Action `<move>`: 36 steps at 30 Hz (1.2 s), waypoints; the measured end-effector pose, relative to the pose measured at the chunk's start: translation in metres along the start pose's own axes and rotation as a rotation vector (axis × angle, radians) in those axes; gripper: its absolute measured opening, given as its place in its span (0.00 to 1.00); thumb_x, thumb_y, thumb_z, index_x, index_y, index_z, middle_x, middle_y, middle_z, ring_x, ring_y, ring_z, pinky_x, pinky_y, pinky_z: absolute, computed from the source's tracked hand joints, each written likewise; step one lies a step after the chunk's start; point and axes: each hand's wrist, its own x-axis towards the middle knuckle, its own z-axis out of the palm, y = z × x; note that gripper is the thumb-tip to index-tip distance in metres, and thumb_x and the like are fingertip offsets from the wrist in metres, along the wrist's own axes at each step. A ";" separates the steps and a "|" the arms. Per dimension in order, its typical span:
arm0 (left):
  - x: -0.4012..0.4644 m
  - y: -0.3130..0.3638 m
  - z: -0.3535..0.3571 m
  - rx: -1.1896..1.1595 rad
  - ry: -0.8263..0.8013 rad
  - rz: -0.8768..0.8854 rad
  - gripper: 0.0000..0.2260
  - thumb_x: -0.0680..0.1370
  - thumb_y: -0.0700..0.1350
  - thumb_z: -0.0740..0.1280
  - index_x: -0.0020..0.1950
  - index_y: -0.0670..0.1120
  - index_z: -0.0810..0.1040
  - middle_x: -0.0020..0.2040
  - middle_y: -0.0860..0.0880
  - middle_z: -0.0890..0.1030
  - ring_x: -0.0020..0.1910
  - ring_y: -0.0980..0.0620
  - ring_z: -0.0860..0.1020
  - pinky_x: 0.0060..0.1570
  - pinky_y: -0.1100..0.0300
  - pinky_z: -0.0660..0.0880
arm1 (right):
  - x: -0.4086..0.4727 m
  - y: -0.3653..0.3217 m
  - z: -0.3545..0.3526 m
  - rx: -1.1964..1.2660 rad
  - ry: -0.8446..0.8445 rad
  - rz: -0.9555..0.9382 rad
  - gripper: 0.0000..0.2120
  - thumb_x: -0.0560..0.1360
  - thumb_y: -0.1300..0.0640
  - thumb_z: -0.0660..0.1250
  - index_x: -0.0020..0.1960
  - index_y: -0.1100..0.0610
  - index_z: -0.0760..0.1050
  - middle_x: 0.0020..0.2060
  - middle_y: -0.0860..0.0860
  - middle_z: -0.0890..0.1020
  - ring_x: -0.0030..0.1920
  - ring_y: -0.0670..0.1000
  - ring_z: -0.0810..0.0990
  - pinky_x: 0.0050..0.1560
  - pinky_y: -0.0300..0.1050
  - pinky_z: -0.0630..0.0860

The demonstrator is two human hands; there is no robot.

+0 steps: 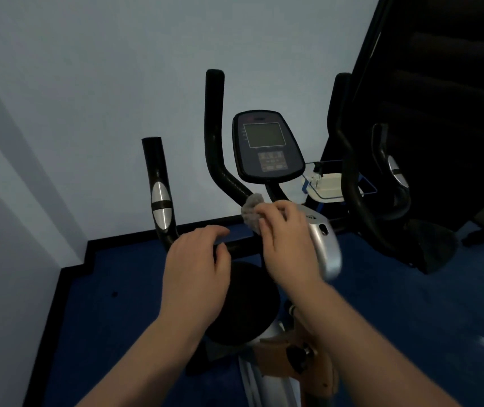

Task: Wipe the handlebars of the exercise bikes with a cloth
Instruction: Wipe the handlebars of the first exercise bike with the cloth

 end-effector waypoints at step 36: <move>0.000 0.002 -0.005 -0.124 -0.028 0.004 0.09 0.77 0.43 0.66 0.55 0.54 0.79 0.49 0.61 0.78 0.52 0.62 0.74 0.56 0.54 0.74 | -0.044 0.015 0.003 0.292 0.114 0.046 0.05 0.71 0.60 0.73 0.43 0.54 0.77 0.44 0.46 0.71 0.47 0.37 0.73 0.47 0.25 0.67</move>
